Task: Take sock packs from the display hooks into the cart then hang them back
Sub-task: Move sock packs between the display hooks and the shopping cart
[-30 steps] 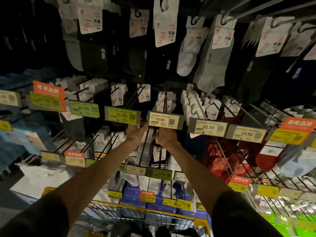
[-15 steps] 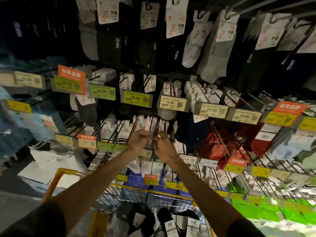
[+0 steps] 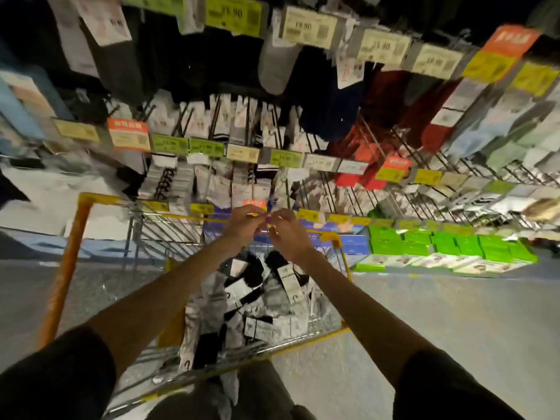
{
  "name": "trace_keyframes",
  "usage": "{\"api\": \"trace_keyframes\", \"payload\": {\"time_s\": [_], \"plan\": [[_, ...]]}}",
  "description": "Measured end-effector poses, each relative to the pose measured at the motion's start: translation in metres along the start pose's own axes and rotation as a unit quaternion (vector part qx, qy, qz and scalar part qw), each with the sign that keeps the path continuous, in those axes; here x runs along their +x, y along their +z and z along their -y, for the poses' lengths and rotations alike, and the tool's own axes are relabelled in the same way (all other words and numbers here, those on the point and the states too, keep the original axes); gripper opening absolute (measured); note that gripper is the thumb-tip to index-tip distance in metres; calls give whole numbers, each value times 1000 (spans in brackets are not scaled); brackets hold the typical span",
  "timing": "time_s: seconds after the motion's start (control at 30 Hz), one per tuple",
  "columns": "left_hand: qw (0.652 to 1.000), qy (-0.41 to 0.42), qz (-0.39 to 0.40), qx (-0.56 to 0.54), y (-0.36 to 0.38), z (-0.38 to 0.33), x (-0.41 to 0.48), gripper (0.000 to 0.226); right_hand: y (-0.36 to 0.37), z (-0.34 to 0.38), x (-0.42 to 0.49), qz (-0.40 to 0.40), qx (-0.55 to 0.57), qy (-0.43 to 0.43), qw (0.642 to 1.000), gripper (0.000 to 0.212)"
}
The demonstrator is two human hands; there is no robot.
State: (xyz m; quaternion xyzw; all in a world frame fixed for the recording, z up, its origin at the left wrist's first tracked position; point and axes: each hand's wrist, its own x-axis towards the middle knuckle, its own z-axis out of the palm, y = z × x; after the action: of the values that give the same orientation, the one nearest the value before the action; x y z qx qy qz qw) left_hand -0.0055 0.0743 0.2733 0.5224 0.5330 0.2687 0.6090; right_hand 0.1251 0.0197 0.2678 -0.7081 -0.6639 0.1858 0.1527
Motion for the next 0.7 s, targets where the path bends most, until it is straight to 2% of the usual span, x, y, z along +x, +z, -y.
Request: {"api": "trace_keyframes", "payload": {"time_s": [0.13, 0.27, 0.37, 0.7], "plan": [[998, -50, 15, 42, 0, 54, -23, 19, 26, -13, -42, 72, -25, 42, 996, 31], [989, -125, 22, 72, -1, 96, -36, 14, 58, -34, -66, 134, -33, 76, 988, 26], [985, -150, 35, 80, -3, 123, -38, 20, 82, -49, -78, 165, -29, 82, 983, 28], [956, -288, 15, 56, 26, 235, -59, 13, 192, -137, -99, 303, 12, 138, 943, 38]]}}
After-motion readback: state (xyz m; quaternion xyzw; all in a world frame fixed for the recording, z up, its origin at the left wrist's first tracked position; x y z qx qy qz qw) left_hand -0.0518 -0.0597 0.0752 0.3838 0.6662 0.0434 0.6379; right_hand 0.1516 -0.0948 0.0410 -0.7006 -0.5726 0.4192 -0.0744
